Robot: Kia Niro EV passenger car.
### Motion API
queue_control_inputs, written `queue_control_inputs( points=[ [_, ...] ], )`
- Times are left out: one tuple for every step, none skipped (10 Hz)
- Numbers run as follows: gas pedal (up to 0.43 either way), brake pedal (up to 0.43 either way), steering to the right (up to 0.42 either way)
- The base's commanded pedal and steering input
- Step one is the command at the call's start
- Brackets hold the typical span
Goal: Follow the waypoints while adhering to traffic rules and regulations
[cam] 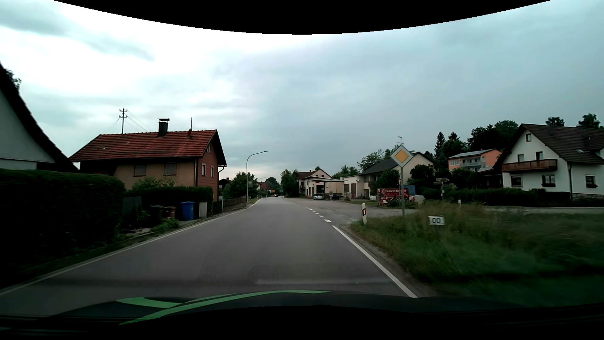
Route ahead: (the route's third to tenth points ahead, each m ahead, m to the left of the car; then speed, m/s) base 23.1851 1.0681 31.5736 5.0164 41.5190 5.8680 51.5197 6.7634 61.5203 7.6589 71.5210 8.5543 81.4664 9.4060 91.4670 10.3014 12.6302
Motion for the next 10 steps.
queue_control_inputs(
  points=[
    [0.000, 0.000, -0.010],
    [0.000, 0.000, -0.010],
    [0.000, 0.000, -0.010],
    [0.000, 0.000, -0.011],
    [0.000, 0.000, -0.011],
    [0.000, 0.000, -0.011],
    [0.000, 0.006, -0.012],
    [0.000, 0.024, -0.012],
    [0.000, 0.043, -0.014],
    [0.000, 0.043, -0.014]
  ],
)
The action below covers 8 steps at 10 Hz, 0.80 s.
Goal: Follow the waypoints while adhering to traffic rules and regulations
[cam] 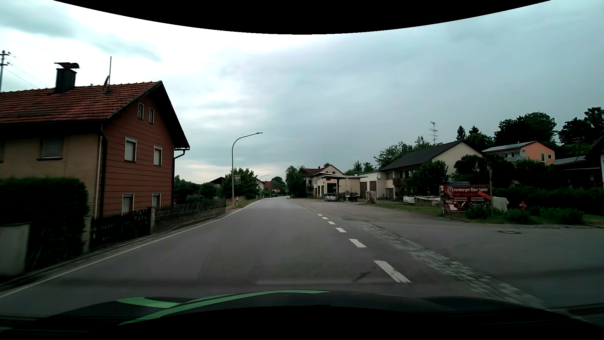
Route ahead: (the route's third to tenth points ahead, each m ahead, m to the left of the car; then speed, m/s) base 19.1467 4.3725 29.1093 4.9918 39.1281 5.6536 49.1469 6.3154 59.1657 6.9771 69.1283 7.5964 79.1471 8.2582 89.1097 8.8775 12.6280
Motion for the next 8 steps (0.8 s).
queue_control_inputs(
  points=[
    [0.000, 0.055, -0.014],
    [0.000, 0.067, -0.014],
    [0.000, 0.073, -0.014],
    [0.000, 0.079, -0.014],
    [0.000, 0.085, -0.014],
    [0.000, 0.085, -0.015],
    [0.000, 0.085, -0.016],
    [0.000, 0.085, -0.016]
  ],
)
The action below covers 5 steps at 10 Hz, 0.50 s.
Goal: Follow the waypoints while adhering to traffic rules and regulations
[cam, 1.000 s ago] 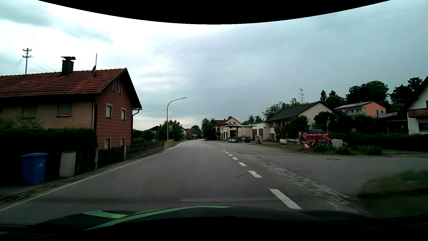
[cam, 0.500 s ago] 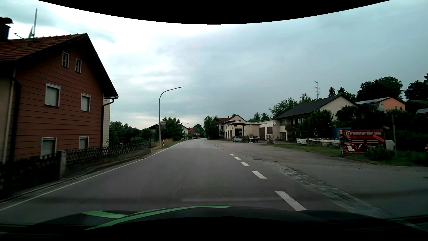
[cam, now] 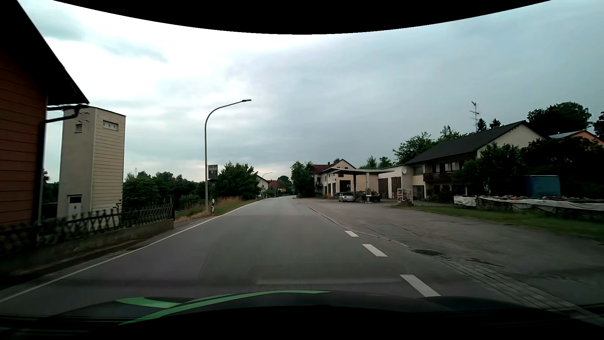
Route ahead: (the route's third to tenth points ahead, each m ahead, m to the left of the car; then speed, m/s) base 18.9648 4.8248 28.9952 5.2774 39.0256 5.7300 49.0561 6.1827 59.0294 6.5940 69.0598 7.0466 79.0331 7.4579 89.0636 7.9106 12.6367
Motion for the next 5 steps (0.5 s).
queue_control_inputs(
  points=[
    [0.000, 0.085, -0.016],
    [0.000, 0.091, -0.017],
    [0.000, 0.091, -0.017],
    [0.000, 0.091, -0.017],
    [0.000, 0.091, -0.017]
  ],
)
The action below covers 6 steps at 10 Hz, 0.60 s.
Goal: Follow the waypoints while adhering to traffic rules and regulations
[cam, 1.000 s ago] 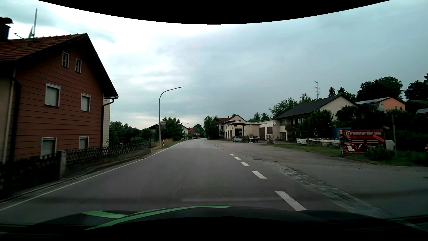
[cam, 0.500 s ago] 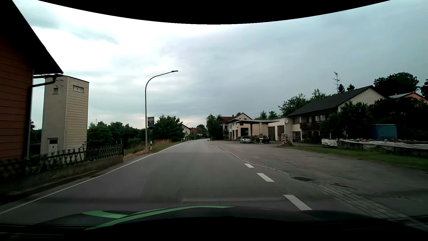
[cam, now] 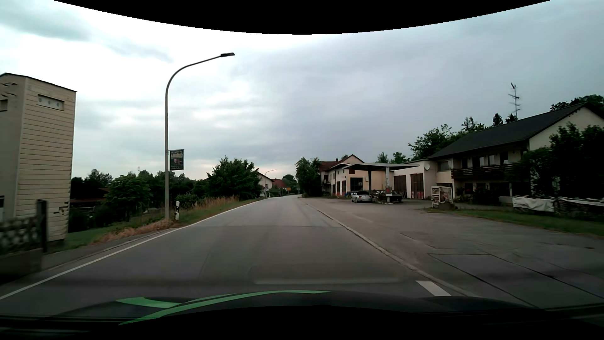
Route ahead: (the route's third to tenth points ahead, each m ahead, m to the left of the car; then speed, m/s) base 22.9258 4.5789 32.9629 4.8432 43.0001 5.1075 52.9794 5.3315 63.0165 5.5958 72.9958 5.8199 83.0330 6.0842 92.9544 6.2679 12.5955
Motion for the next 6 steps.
queue_control_inputs(
  points=[
    [0.000, 0.091, -0.017],
    [0.000, 0.091, -0.017],
    [0.000, 0.079, -0.017],
    [0.000, 0.067, -0.017],
    [0.000, 0.061, -0.015],
    [0.000, 0.055, -0.013]
  ],
)
